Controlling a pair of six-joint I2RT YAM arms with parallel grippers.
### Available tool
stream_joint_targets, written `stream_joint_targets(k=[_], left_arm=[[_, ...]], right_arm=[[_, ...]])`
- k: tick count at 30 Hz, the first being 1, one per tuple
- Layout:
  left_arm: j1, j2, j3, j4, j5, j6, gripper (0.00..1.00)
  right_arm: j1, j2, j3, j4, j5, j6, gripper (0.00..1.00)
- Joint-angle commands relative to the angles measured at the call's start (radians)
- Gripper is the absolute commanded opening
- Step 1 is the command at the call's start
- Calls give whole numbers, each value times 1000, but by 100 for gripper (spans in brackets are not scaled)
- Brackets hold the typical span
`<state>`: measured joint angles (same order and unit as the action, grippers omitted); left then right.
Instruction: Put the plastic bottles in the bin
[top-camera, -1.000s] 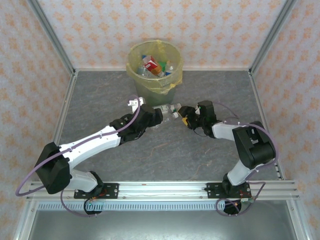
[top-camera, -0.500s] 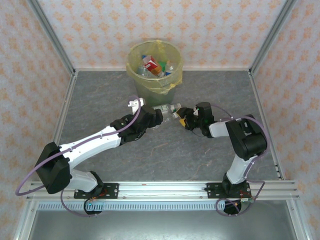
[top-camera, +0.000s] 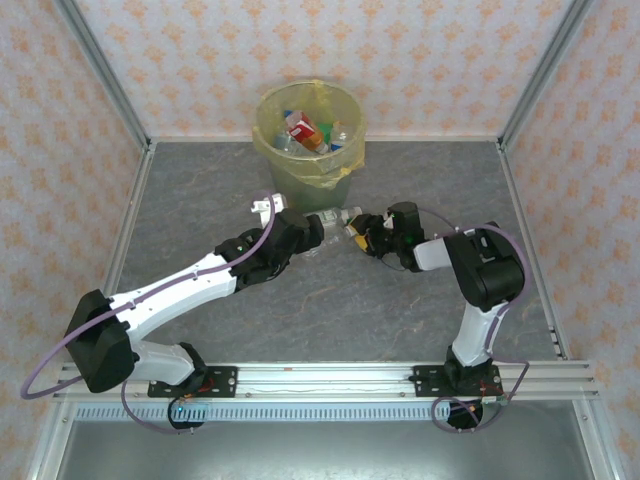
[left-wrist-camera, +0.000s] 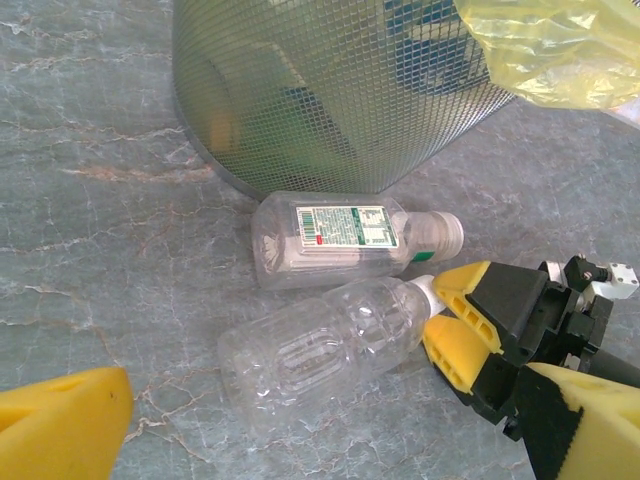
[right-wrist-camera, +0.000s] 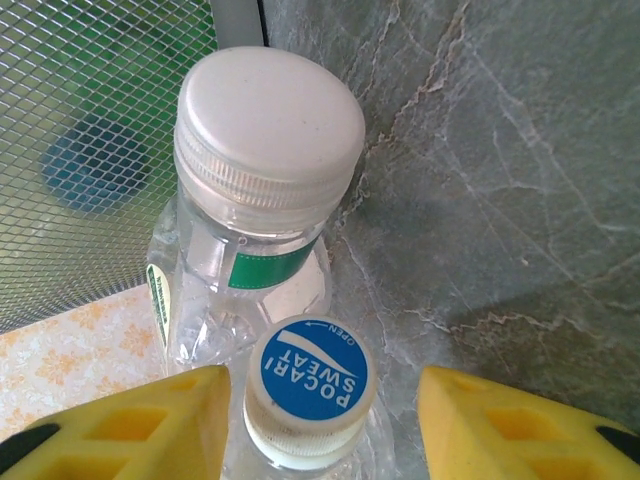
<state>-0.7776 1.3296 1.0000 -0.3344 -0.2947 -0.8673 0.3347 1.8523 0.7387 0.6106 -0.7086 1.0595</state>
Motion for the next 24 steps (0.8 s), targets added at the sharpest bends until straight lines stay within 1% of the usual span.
stream_joint_targets(k=[1,8,10,12,15,18,20,24], left_arm=[[-10,-33,27,-45,-40,-22,99],[-14,-39,38,-68,-52,-24,99],[-13,-38,38,-71,-54,-23,99],[-14,-38,40,-75,-54,-24,99],[-14,-39,39,-79,-55,-25,99],[-14,-42,39,-80,-55,-27,99],[-15,-45,41,-81,-60,-26,99],[-14,-50,62,-96,-95,-5,99]], right_arm=[[6,33,34,36,-5,12,52],[16,74,45,95,-16,48,49],[20,76,50,99,-20,46,43],[23,74,49,100,-20,48,42],[25,62,42,101,-9,51,33],[26,30,28,91,2,50,33],[24,-4,14,76,12,42,30],[13,-113,-27,9,38,16,28]])
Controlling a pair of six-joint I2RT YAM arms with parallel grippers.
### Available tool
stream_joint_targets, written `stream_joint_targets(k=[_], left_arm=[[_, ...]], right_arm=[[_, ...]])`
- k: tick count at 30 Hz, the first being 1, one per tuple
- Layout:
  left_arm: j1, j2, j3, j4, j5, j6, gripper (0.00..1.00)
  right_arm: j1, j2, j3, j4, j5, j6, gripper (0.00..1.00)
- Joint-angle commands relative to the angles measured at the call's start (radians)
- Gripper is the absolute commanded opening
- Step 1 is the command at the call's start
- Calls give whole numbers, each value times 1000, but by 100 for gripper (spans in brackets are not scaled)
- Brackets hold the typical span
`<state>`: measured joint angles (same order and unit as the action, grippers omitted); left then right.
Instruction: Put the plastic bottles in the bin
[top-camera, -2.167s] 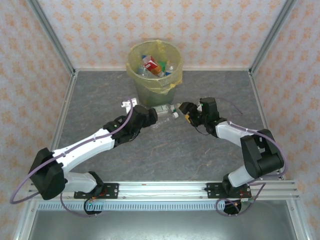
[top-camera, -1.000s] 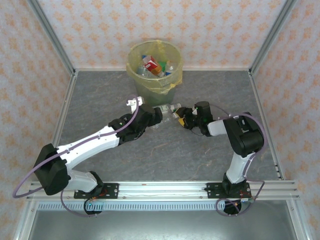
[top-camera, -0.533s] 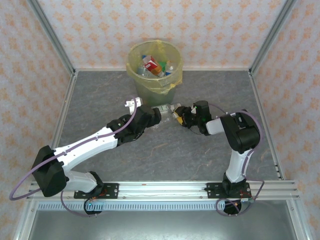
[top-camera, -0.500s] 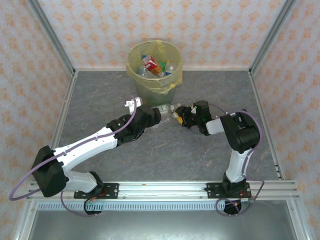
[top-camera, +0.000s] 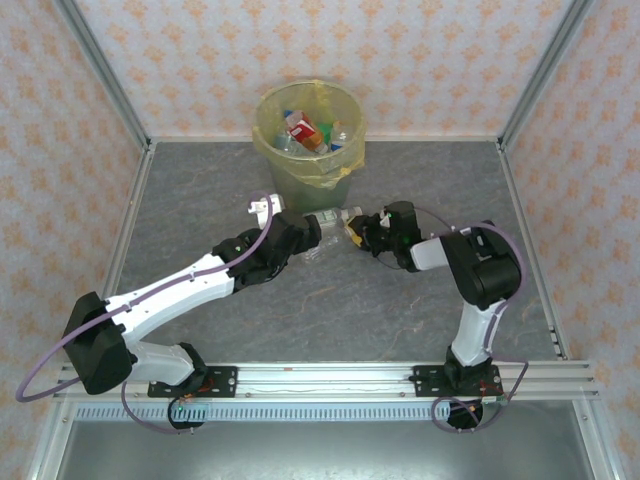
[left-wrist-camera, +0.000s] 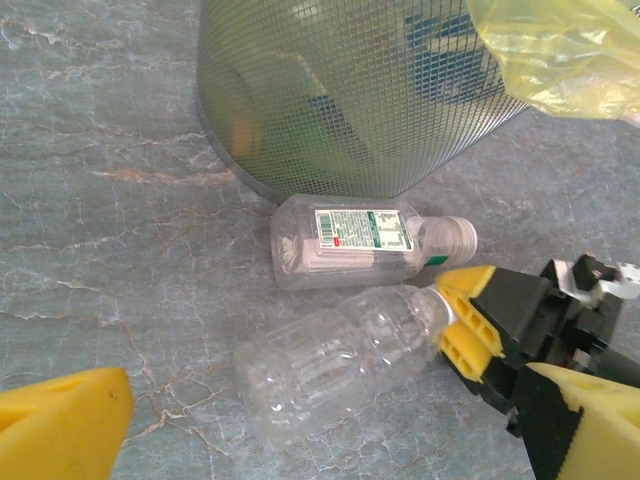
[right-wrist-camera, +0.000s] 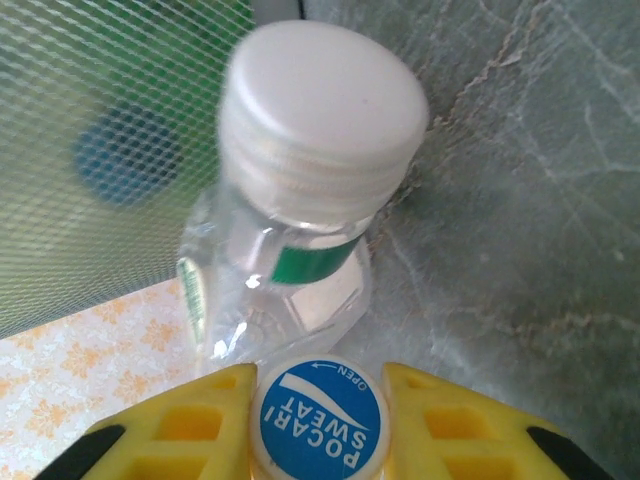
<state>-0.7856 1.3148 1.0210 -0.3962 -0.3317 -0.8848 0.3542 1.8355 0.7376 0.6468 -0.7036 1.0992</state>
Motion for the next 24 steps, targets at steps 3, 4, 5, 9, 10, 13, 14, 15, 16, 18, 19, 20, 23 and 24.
stream_joint_targets(k=[3,4,5,9,10,13,14,15,16,18,19,20,23,24], left_arm=[[-6,-33,63,-50,-100,29,99],[-6,-36,71,-58,-117,30,99],[-6,-39,77,-61,-131,35,99],[-3,-54,127,-78,-176,76,99],[-3,-59,140,-84,-188,83,99],[7,-74,184,-104,-230,100,99],[12,-82,195,-104,-238,105,99],[15,-90,205,-103,-245,111,99],[17,-96,213,-101,-251,116,99],[24,-112,232,-92,-260,129,99],[25,-116,239,-87,-260,139,99],[26,-120,245,-76,-263,155,99],[26,-119,266,-72,-275,186,99],[28,-115,275,-77,-281,190,99]], right_arm=[[-24,-190,-58,-92,55,-54,28],[-31,-228,-65,-123,64,-70,28],[-36,-259,-68,-151,70,-84,28],[-75,-403,-66,-298,94,-155,28],[-86,-438,-59,-336,106,-177,28],[-126,-539,-12,-457,139,-240,28],[-144,-565,8,-491,145,-261,28],[-161,-591,32,-526,154,-278,28],[-172,-611,53,-555,167,-291,29],[-196,-648,106,-608,204,-314,29],[-203,-648,129,-622,219,-320,30],[-211,-678,160,-639,235,-329,30],[-221,-686,265,-675,272,-363,31],[-222,-683,306,-683,283,-372,31]])
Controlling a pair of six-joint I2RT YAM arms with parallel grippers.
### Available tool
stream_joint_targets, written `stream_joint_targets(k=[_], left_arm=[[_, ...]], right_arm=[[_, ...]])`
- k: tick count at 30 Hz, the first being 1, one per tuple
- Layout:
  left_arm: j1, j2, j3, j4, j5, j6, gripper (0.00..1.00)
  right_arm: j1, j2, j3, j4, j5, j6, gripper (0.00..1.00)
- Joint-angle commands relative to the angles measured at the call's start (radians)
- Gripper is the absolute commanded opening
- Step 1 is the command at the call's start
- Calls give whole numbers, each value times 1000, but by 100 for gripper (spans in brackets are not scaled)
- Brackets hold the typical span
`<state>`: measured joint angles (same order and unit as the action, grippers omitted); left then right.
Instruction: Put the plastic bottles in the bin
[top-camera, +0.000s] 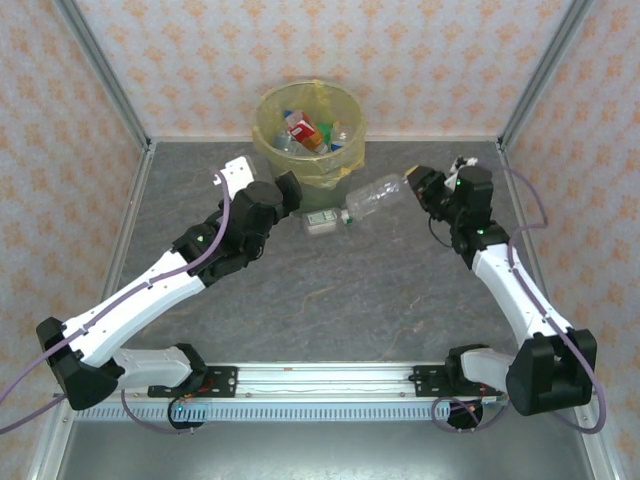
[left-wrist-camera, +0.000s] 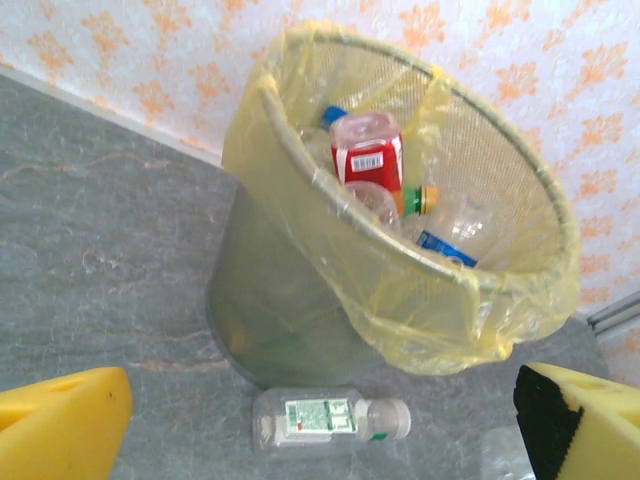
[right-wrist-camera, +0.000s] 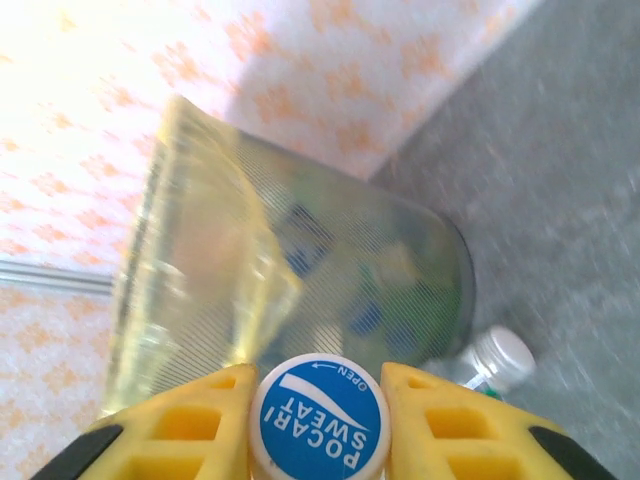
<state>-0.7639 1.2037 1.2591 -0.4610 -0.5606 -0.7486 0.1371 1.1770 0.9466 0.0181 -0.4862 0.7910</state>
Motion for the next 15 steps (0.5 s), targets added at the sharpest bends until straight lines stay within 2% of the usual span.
stream_joint_targets(k=[1,5,10,15], left_arm=[[8,-1,44,-14,-52,58,99],[11,6,59,-10,-39,70,99],[9,-4,61,-14,-26,53,99],[11,-32,43,-18,-12,18,99]], right_arm=[[-6,-21,131,-58,72,-69,31],[-5,-1,249,-10,100,-65,32],[-4,118,384,78,94,-31,33],[9,215,442,219,171,24,33]])
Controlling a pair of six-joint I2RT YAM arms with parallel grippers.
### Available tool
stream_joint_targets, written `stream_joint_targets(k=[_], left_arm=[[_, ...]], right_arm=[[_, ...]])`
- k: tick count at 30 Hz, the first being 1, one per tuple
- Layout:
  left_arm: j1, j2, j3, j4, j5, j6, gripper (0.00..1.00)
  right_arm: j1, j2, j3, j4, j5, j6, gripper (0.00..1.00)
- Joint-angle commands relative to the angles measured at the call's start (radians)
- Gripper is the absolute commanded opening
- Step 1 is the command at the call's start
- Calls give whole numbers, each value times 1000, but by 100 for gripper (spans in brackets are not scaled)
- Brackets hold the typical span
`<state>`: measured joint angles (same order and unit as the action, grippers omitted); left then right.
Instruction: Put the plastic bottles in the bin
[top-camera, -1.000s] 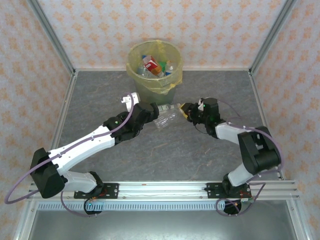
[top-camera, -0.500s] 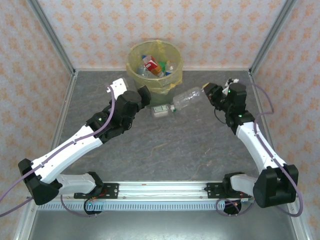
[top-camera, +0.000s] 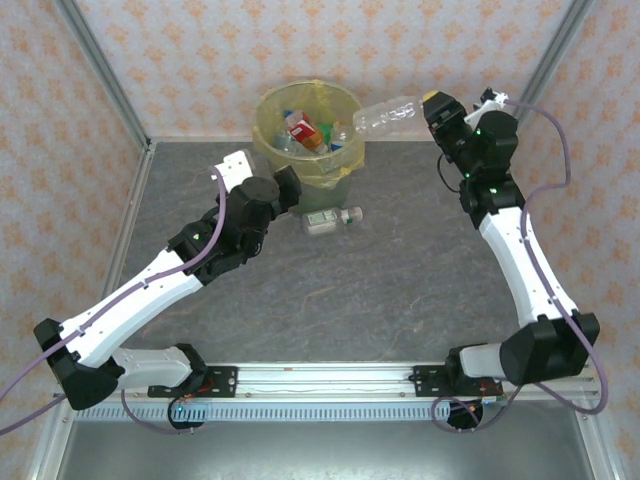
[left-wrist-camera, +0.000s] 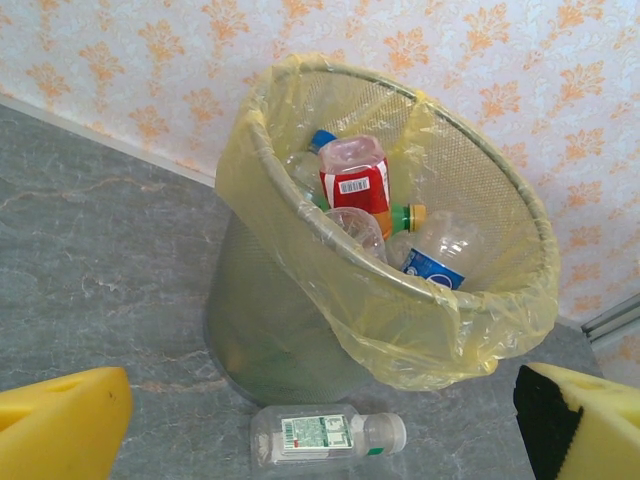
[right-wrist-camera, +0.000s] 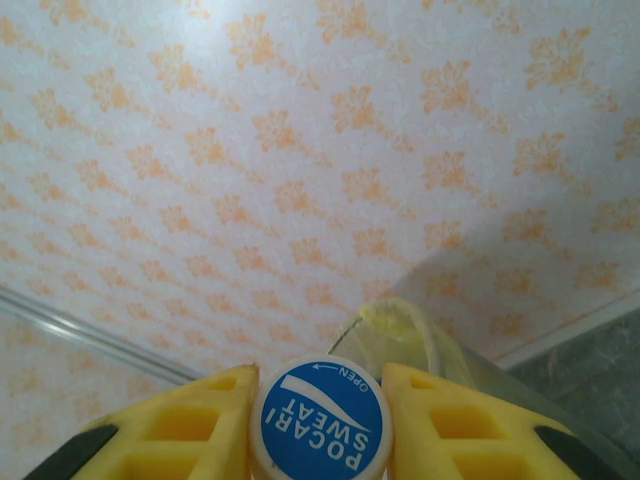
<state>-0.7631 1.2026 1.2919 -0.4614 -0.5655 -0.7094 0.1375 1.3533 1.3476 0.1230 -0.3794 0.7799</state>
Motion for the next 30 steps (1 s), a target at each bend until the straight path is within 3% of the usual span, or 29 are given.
stream_joint_targets(k=[1,14,24,30], left_arm=[[9,-36,8,-21,-5,-27,99],[9,-107,-7,-93,-11,-101,99],[8,-136,-22,-128,-2,-145,99],[7,-144,-13,-150,-16,-148,99]], right_arm=[[16,52,48,137,82,39,33],[224,290,208,272,461,-53,30],[321,521,449,233,596,-174,31],[346,674,675,82,595,-258,34]])
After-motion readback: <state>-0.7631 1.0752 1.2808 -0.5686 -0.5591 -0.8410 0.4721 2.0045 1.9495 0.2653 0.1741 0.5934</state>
